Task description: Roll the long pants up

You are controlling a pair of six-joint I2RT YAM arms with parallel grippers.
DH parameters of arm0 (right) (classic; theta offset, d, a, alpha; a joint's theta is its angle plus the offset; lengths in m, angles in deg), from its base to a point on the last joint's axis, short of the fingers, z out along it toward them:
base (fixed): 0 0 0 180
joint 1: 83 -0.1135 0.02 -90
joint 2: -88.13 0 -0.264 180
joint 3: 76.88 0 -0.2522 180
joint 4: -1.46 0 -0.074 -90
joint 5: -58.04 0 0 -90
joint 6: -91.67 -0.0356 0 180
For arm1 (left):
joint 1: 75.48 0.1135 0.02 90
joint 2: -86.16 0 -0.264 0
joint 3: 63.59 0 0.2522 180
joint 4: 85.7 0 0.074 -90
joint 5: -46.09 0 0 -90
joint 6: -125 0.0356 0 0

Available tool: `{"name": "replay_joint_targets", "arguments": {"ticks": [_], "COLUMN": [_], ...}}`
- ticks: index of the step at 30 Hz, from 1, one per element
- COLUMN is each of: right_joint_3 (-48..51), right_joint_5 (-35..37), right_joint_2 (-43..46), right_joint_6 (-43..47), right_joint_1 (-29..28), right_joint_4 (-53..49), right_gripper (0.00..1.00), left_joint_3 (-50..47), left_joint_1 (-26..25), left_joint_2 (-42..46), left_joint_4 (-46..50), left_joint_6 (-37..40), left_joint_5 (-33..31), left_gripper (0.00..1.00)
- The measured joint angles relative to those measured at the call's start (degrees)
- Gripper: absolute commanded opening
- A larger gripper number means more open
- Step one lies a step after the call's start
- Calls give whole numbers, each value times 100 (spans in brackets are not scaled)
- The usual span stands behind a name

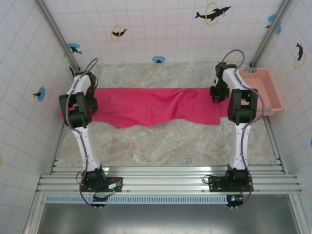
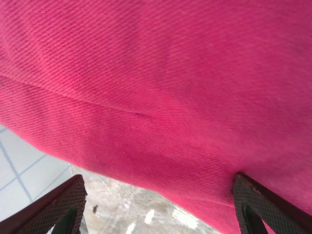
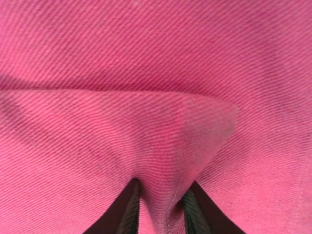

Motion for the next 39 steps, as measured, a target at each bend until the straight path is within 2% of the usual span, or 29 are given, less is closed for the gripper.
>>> {"name": "replay_joint_targets", "arguments": {"ticks": [5, 7, 10, 21, 30, 36, 37, 38, 39], "right_joint_3": [190, 243, 229, -881, -2229, -2531, -2531, -2531, -2531], "right_joint_5": [-9, 15, 144, 776, 796, 743, 723, 710, 706], "right_joint_2": [138, 179, 212, 221, 0, -435, -518, -592, -660], "right_joint_6": [0, 28, 42, 315, 450, 442, 437, 433, 431], "right_joint_1": [-55, -79, -96, -61, -59, 0, 17, 35, 46], "right_joint_4": [87, 61, -72, -811, -1123, -1185, -1209, -1239, -1270], "right_gripper": [14, 6, 0, 0, 0, 0, 0, 0, 0], "left_joint_3": [90, 157, 348, 833, 861, 863, 866, 874, 874], "left_joint_1": [234, 330, 479, 656, 658, 660, 660, 662, 662], "left_joint_2": [-46, -96, -240, -573, -601, -603, -603, -603, -603], "left_joint_4": [17, 50, 131, 341, 334, 341, 354, 365, 372], "left_joint_6": [22, 37, 120, 658, 802, 789, 778, 776, 776], "left_joint_5": [24, 24, -4, -433, -599, -623, -623, -616, -605], "left_gripper": [80, 80, 80, 80, 81, 81, 82, 94, 97]}}
